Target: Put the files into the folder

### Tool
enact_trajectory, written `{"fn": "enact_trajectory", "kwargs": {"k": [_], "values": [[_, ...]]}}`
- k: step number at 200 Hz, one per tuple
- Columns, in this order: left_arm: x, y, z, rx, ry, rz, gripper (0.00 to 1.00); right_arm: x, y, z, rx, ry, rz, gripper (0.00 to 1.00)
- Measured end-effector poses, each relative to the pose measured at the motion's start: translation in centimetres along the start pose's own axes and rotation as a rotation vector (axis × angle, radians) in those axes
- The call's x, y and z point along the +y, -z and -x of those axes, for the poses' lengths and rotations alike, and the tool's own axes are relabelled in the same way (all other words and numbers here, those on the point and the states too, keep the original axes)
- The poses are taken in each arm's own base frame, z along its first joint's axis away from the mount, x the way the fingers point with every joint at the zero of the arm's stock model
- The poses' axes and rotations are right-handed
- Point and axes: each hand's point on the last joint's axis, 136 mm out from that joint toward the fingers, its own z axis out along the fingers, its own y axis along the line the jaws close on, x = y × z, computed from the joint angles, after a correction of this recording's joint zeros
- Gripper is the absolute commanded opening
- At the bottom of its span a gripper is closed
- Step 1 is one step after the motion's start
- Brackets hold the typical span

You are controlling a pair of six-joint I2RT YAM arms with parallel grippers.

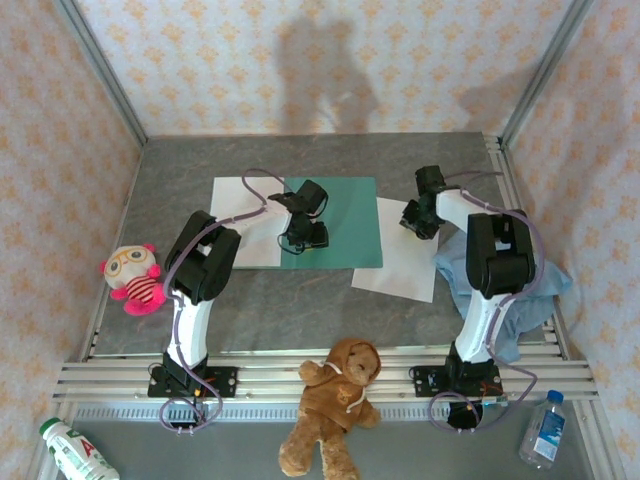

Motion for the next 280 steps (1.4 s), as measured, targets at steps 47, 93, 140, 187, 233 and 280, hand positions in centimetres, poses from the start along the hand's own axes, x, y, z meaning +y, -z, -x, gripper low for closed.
{"fn": "enact_trajectory", "kwargs": {"k": [47, 93, 140, 187, 233, 280], "values": [[0.7, 0.0, 0.8, -0.029, 0.041, -0.005, 0.34, -0.1, -0.3, 1.8, 0.001, -0.013, -0.018, 0.32], [1.6, 0.2, 1.4, -0.042, 0.044, 0.012, 0.33, -0.3, -0.6, 4.0, -0.002, 0.004, -0.036, 0.32], [3.5, 0.7, 1.8, -0.041, 0.034, 0.032, 0.32, -0.2, -1.0, 5.9, -0.003, 0.050, -0.055, 0.32], [4.3, 1.0, 1.8, -0.032, 0.028, 0.044, 0.32, 0.5, -1.3, 7.1, -0.006, 0.094, -0.060, 0.34], [4.0, 1.9, 1.8, -0.011, 0.029, 0.057, 0.36, 1.5, -1.0, 7.9, 0.003, 0.132, -0.041, 0.40], [-2.2, 6.0, 5.1, -0.128, -0.045, -0.006, 0.42, 2.7, 1.5, 8.0, 0.009, 0.145, -0.001, 0.48]]}}
